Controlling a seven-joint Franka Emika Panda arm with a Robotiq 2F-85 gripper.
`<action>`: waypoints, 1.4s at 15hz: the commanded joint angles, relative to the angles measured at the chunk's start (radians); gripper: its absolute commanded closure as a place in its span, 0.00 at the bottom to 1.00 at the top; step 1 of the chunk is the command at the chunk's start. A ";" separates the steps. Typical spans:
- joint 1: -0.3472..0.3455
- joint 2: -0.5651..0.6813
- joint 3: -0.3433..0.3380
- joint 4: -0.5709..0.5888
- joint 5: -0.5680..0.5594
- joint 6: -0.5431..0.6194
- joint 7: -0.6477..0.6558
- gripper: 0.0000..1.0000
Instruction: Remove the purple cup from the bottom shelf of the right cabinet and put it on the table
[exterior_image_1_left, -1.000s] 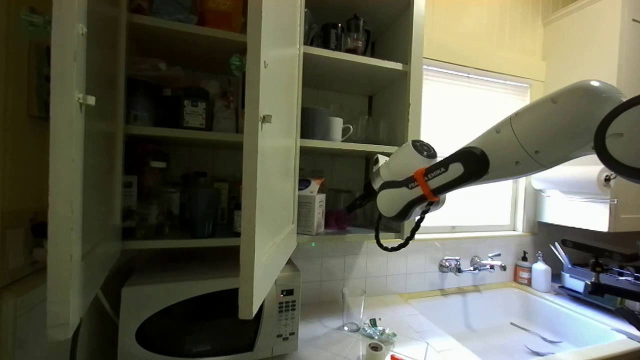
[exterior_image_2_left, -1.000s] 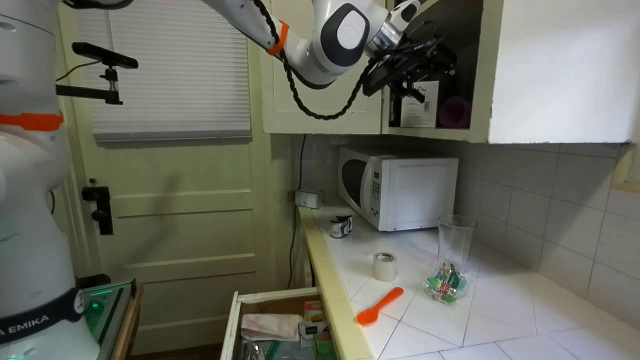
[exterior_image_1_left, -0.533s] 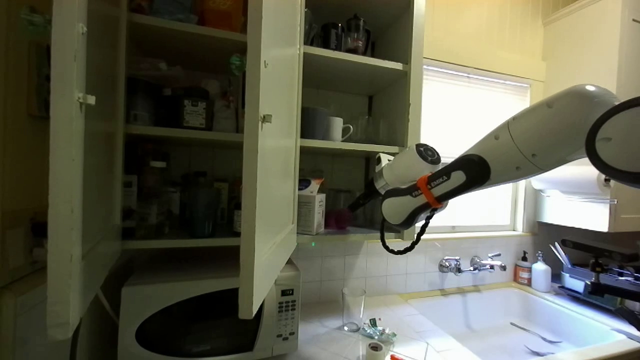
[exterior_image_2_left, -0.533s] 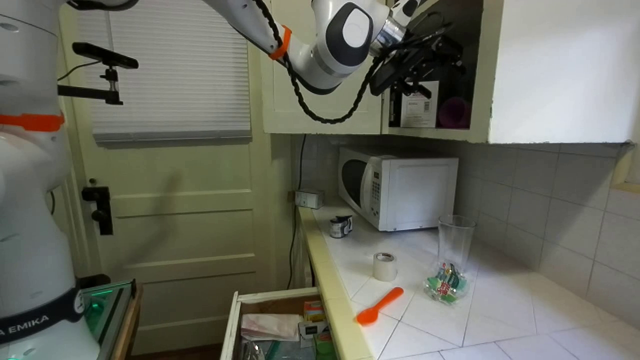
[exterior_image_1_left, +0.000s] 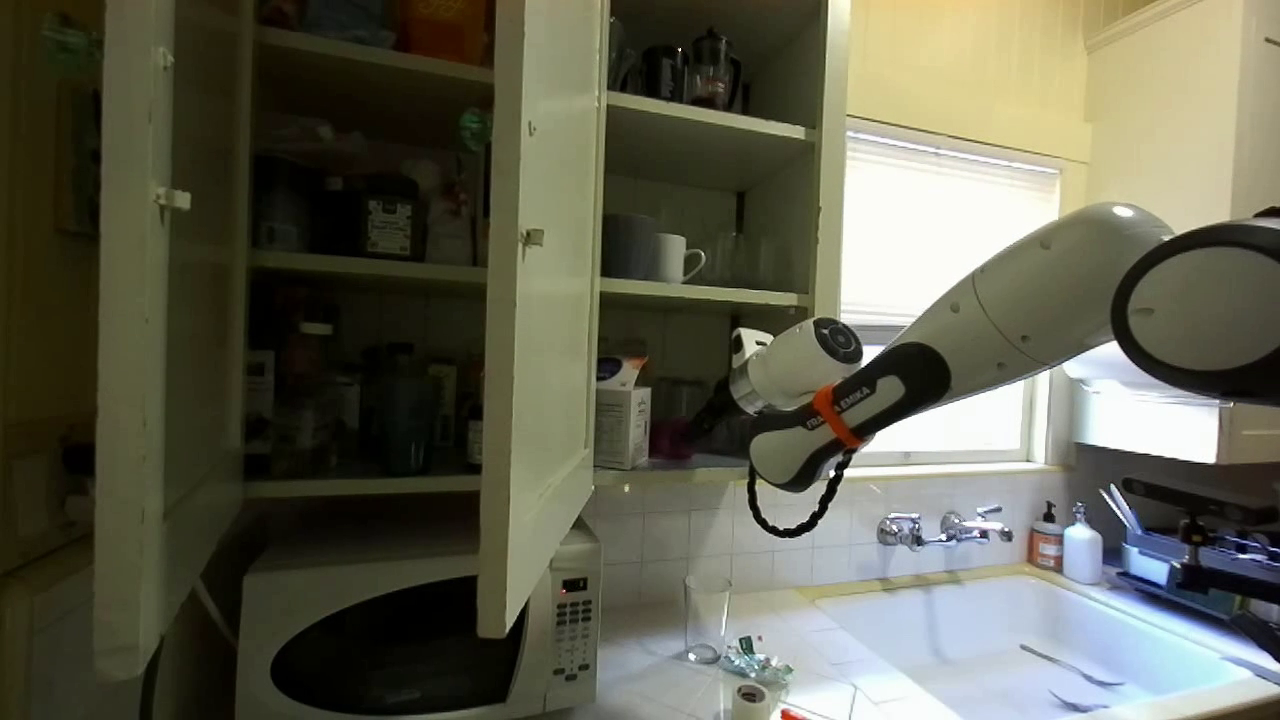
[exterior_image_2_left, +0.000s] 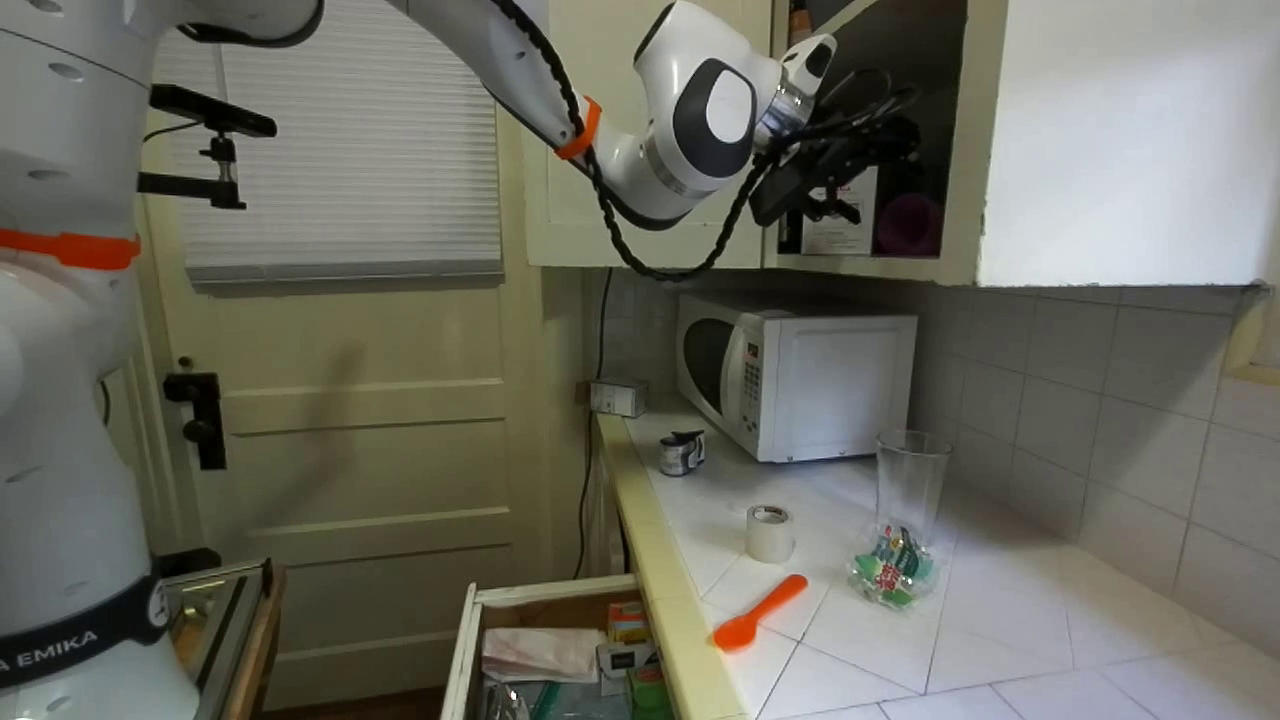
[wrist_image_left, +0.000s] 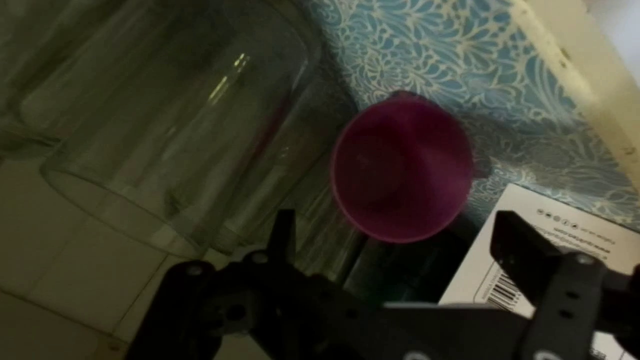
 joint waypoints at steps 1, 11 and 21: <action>0.033 0.058 -0.025 0.061 -0.015 0.023 -0.008 0.00; 0.071 0.129 -0.072 0.140 -0.014 -0.014 -0.025 0.00; 0.078 0.214 -0.090 0.228 -0.002 -0.009 -0.033 0.25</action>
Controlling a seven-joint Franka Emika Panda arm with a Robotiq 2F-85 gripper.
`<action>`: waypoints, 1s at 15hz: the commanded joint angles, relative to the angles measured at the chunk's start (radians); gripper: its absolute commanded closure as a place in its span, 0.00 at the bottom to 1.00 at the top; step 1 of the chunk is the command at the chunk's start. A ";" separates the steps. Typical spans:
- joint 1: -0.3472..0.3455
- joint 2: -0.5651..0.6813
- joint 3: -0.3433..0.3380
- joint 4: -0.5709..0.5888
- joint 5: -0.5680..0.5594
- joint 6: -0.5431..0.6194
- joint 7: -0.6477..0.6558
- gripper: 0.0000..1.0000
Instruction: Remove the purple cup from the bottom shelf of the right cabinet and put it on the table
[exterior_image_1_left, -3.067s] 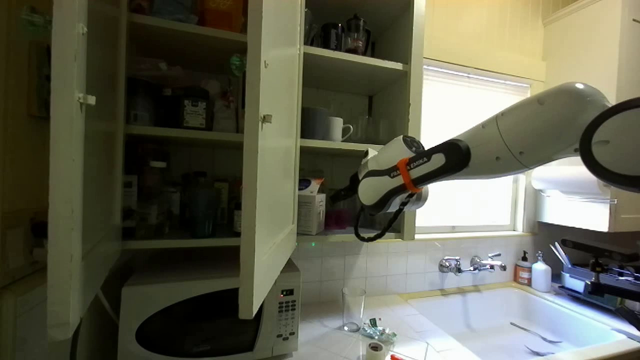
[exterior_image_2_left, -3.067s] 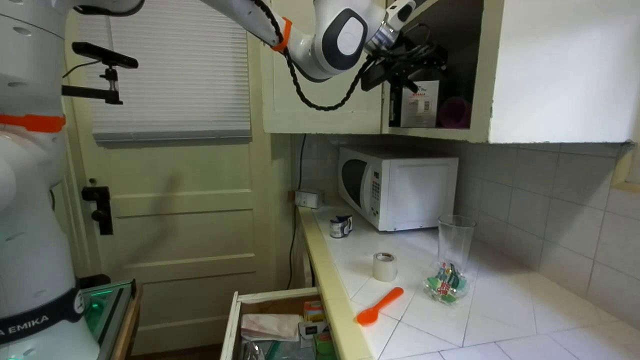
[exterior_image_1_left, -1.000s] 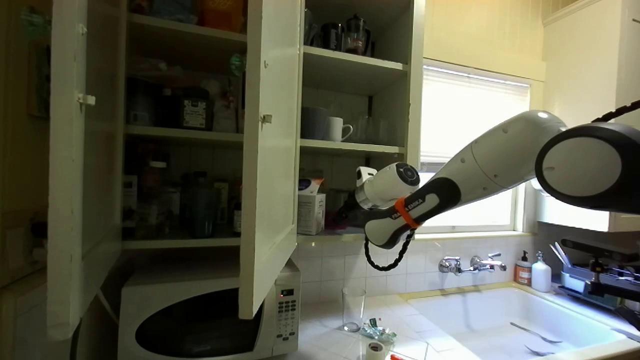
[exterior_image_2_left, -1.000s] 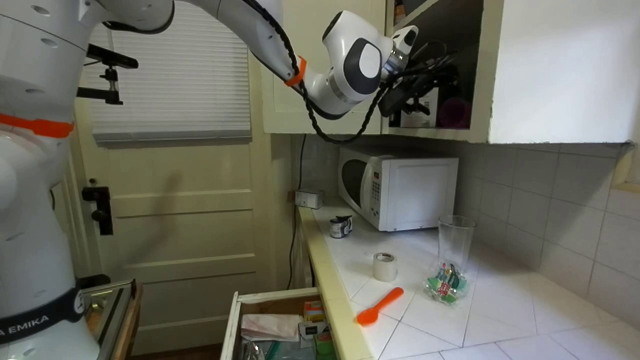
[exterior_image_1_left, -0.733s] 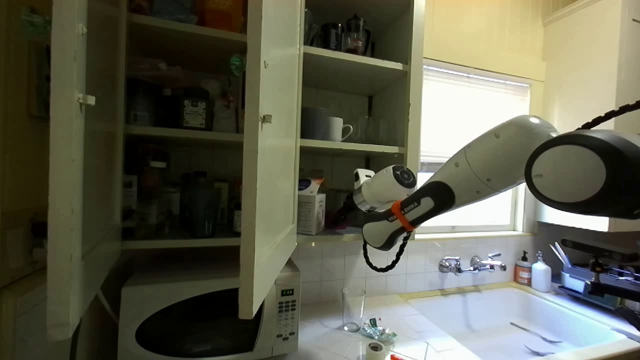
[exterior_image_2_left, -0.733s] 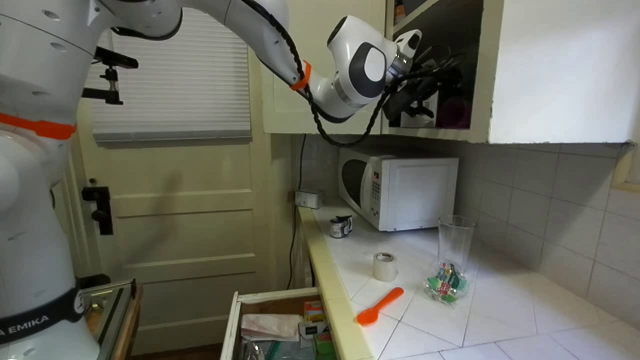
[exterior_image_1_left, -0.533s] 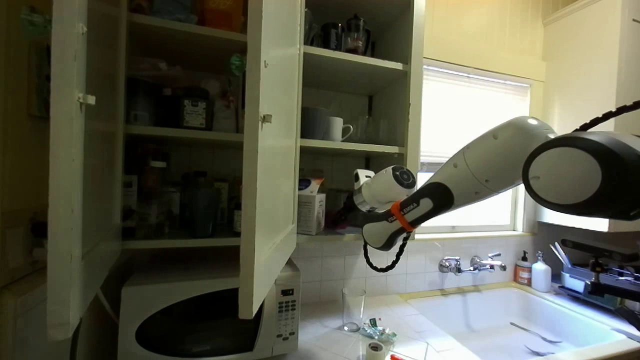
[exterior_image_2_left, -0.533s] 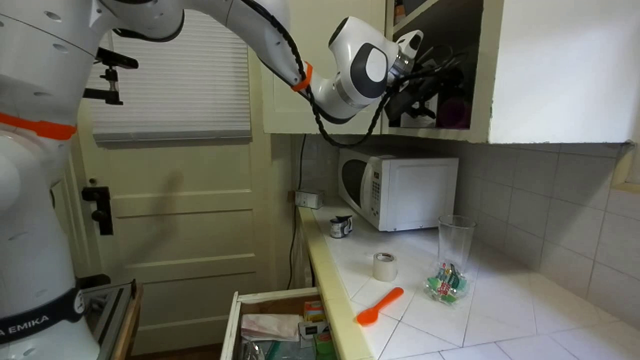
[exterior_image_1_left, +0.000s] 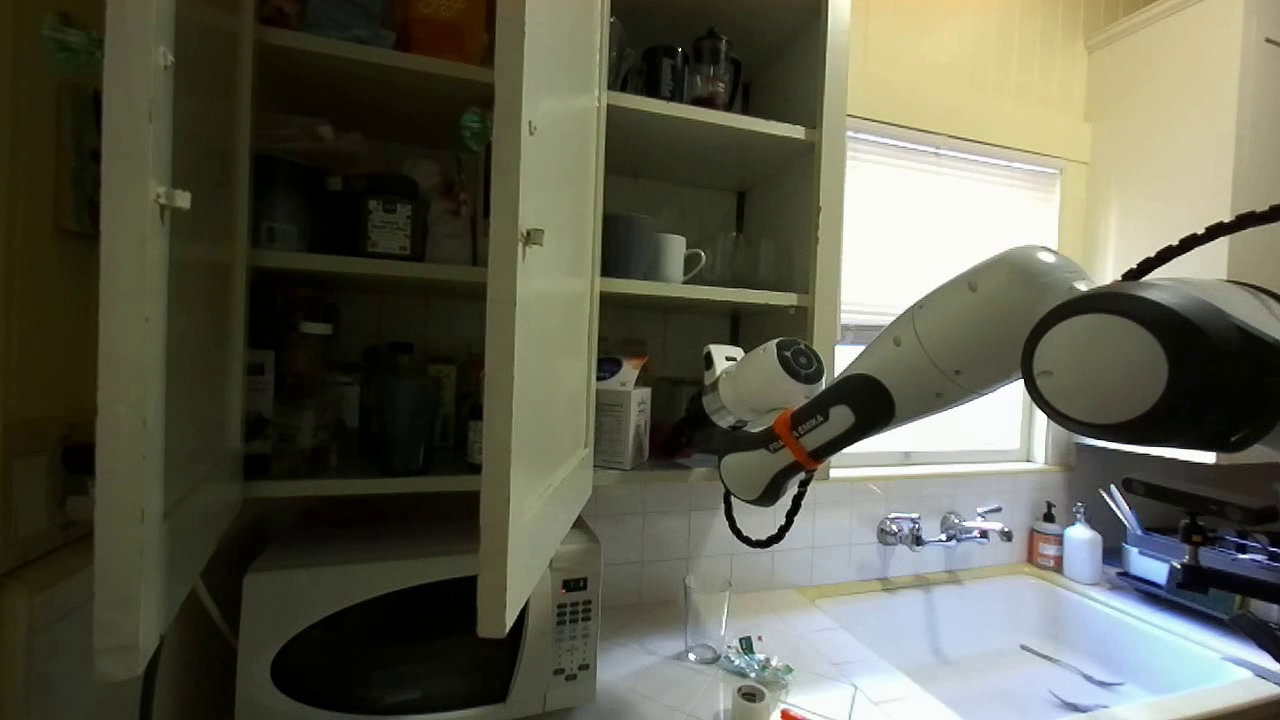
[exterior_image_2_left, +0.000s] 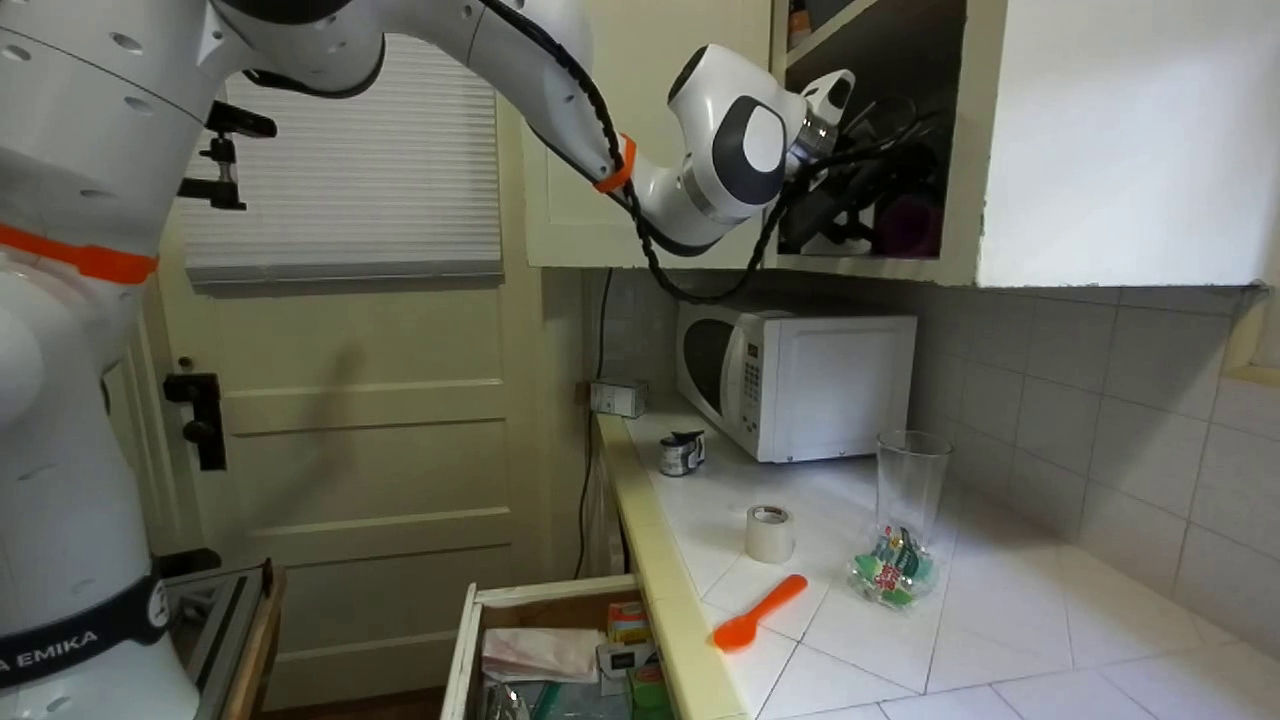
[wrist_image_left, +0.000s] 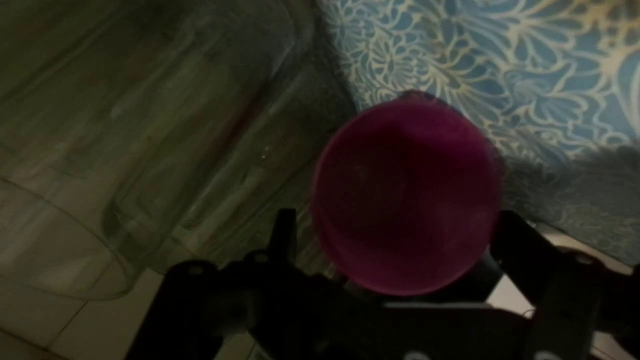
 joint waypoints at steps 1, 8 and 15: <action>0.014 0.052 -0.016 0.064 -0.002 -0.008 -0.003 0.26; 0.033 0.053 -0.042 0.064 -0.007 -0.003 -0.001 0.51; 0.192 -0.005 -0.229 -0.045 -0.017 0.017 0.012 0.51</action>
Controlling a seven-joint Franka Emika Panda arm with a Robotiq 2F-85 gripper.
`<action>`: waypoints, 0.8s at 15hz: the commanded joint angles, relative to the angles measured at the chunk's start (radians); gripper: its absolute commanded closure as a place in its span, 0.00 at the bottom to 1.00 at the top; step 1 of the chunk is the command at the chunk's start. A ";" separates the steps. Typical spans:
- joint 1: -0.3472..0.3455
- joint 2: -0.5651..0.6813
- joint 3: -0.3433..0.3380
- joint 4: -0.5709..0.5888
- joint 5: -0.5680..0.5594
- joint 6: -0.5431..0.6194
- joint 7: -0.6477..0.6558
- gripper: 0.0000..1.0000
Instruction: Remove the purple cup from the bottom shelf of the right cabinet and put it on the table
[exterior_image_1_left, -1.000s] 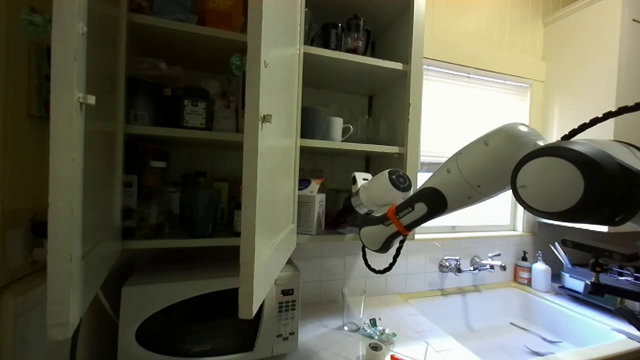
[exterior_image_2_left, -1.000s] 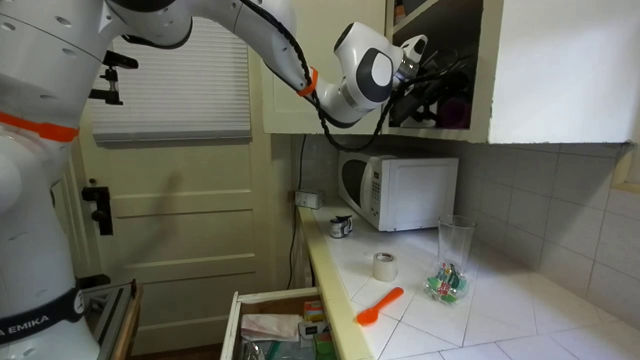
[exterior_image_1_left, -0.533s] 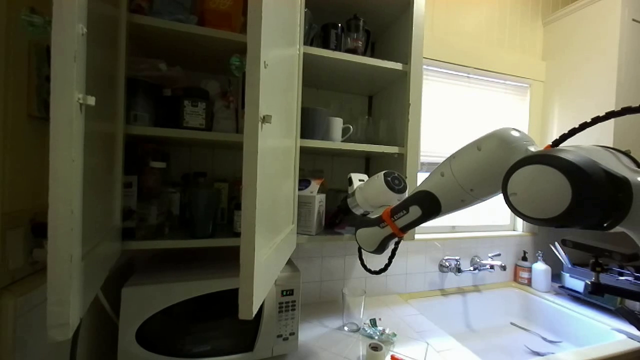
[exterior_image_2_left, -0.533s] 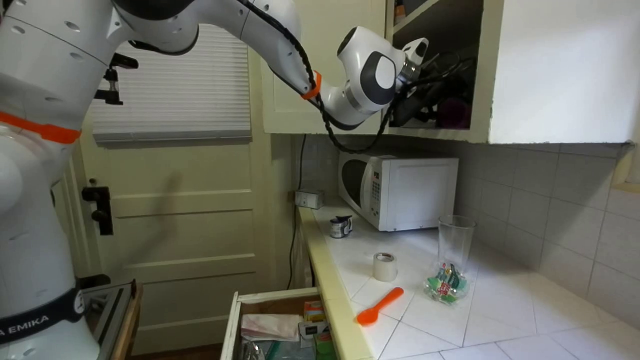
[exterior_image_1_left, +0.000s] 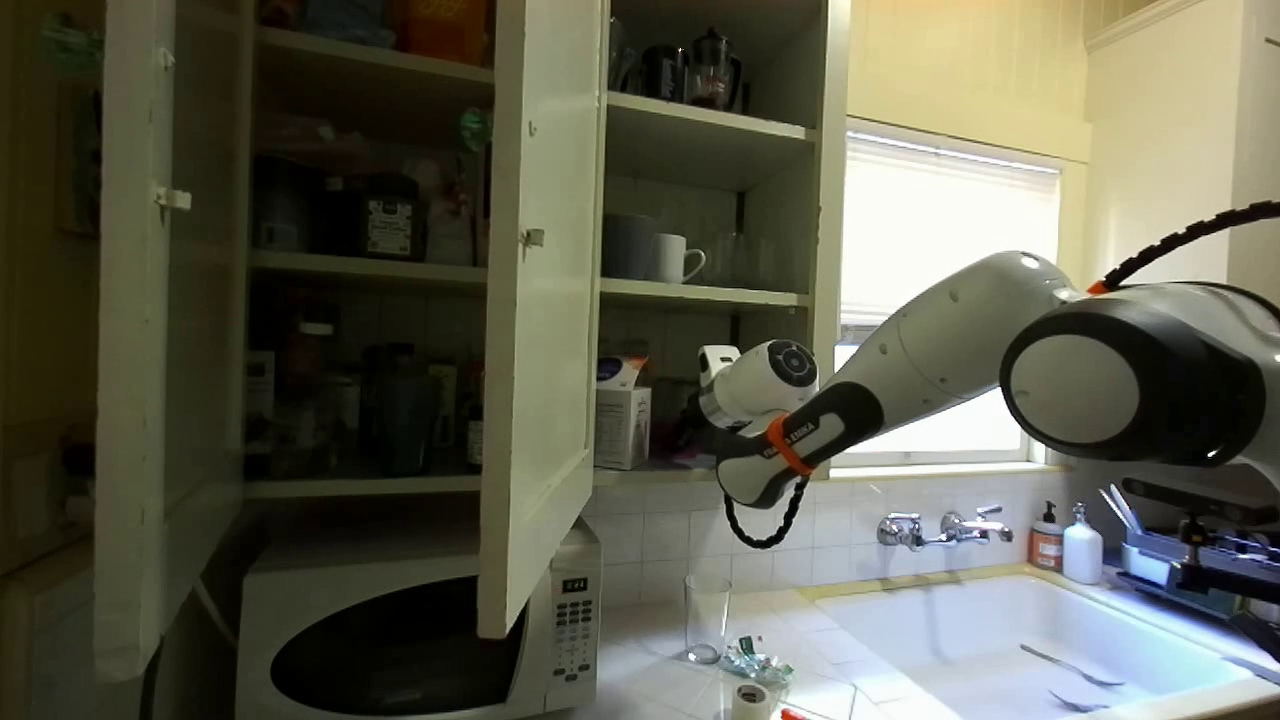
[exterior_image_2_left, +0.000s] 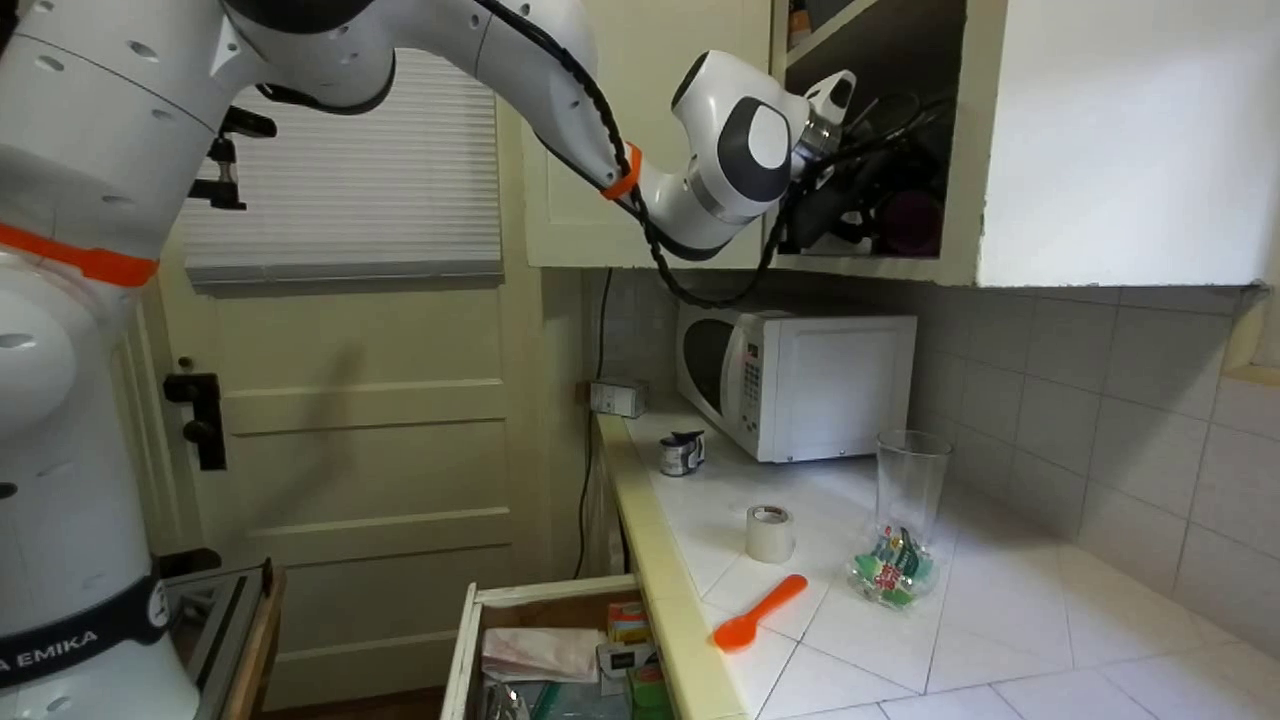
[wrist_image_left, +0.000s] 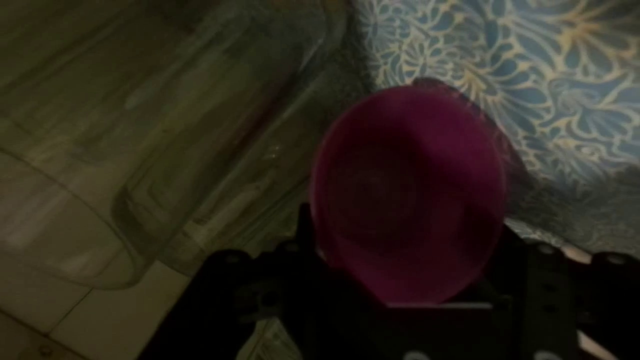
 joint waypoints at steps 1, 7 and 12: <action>0.091 -0.053 -0.089 -0.093 -0.020 0.014 0.007 0.51; 0.245 -0.095 -0.243 -0.171 -0.025 0.013 0.005 0.51; 0.483 -0.140 -0.500 -0.244 -0.040 -0.014 0.002 0.51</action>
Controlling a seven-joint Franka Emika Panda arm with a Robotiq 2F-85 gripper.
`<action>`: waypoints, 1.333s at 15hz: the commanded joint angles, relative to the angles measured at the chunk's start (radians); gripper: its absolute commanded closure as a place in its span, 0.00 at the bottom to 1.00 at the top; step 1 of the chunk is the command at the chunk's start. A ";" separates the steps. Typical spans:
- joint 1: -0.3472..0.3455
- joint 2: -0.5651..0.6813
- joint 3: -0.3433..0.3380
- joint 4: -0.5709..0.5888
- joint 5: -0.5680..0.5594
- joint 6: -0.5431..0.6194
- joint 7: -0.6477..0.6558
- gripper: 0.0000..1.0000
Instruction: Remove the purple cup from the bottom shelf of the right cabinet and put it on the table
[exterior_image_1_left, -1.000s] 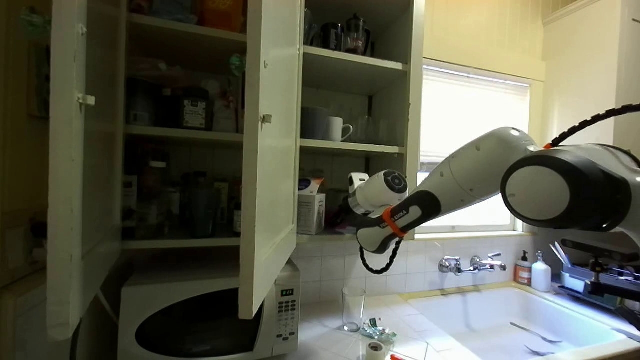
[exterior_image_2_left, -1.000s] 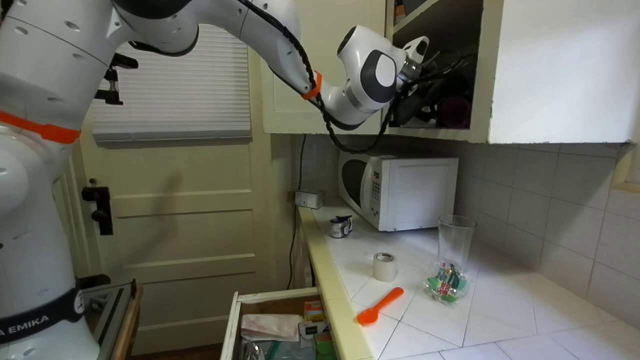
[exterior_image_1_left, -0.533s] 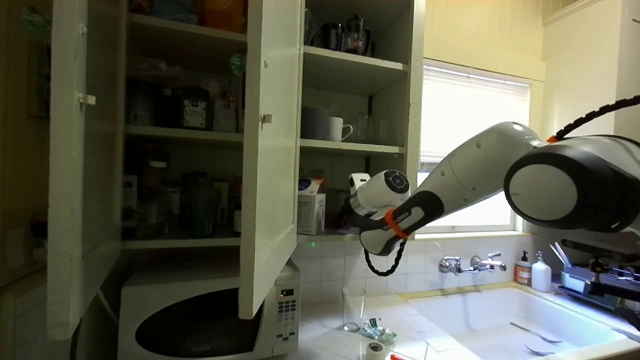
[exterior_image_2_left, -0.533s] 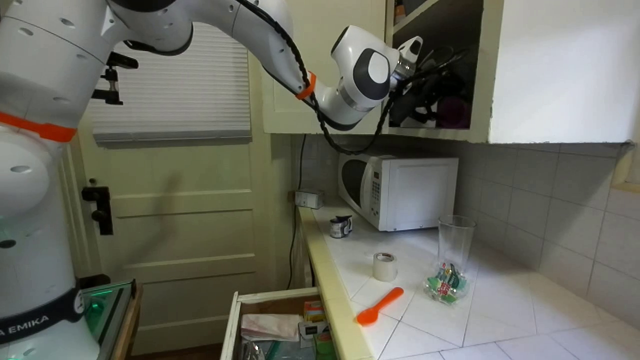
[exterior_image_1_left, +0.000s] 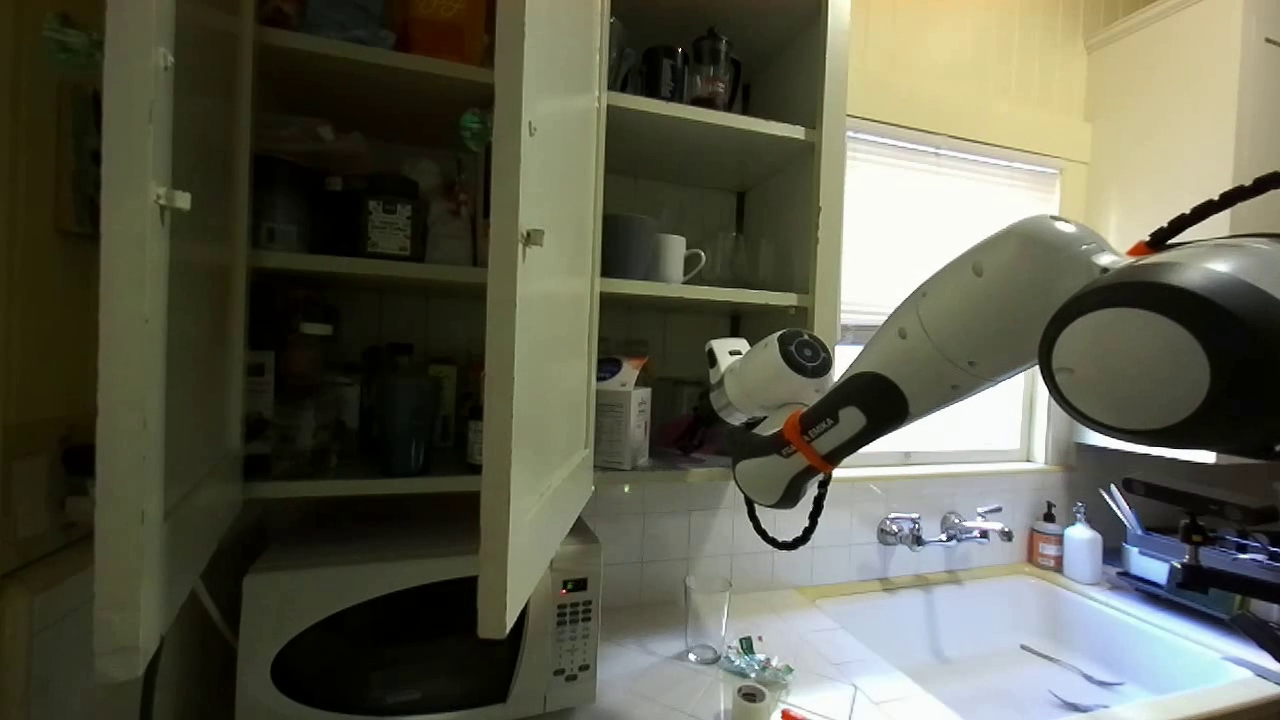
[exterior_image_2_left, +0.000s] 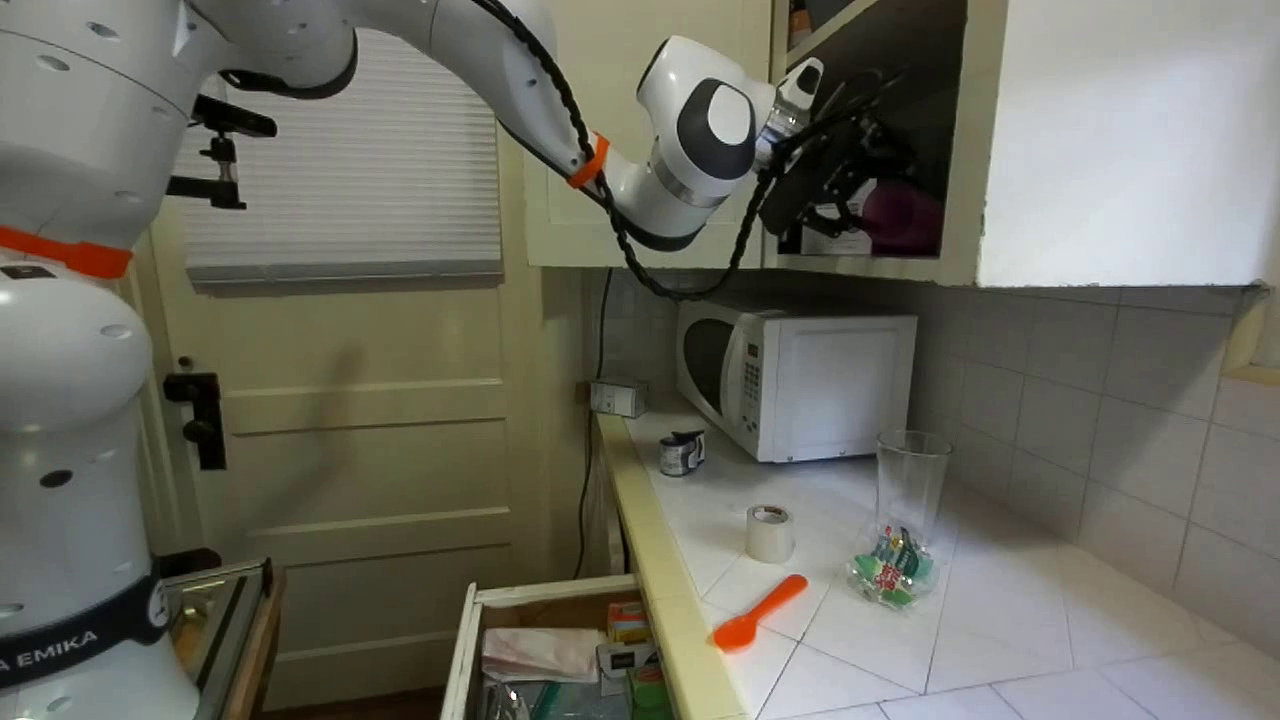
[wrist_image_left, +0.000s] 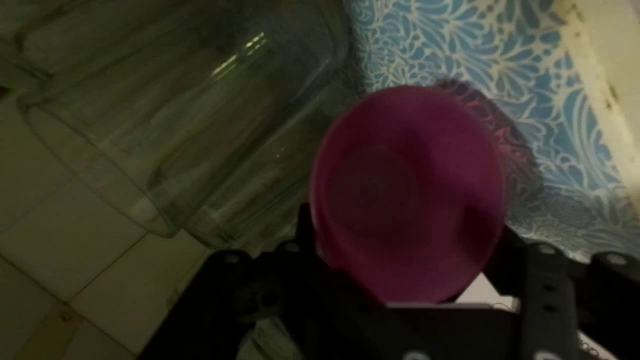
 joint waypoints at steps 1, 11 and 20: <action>0.189 -0.075 -0.188 -0.101 -0.043 -0.020 -0.003 0.51; 0.637 -0.375 -0.618 -0.254 -0.238 -0.139 0.018 0.51; 0.279 -0.749 -0.139 -0.397 -0.260 -0.183 -0.004 0.51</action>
